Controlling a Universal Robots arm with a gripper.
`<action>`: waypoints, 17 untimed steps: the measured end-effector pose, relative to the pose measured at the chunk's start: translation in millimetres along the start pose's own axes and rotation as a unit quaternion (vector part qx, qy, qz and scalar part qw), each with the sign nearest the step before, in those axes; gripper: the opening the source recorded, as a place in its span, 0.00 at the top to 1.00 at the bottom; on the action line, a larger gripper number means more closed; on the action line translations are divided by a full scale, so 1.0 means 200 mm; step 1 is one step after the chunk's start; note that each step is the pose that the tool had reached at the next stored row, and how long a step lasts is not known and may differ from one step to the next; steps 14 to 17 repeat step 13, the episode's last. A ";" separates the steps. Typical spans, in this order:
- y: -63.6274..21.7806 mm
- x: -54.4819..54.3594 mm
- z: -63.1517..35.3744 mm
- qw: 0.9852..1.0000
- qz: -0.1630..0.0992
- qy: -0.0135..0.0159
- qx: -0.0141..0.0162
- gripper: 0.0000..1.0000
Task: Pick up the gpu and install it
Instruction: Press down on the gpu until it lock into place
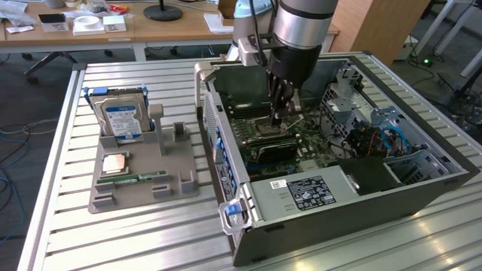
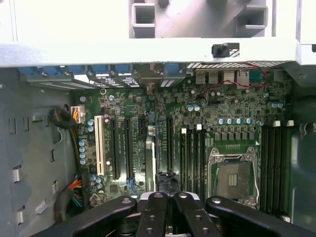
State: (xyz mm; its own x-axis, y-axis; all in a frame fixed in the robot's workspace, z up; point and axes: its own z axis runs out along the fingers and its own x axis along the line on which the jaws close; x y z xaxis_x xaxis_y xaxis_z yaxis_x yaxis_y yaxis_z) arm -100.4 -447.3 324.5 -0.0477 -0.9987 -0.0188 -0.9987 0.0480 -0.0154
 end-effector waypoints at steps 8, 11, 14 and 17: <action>-0.001 0.00 -0.055 1.000 0.001 0.000 0.000 0.89; -0.001 0.00 -0.056 1.000 0.001 0.000 0.000 0.89; -0.001 0.00 -0.056 1.000 0.001 0.000 0.000 0.89; -0.001 0.00 -0.056 1.000 0.001 0.000 0.000 0.89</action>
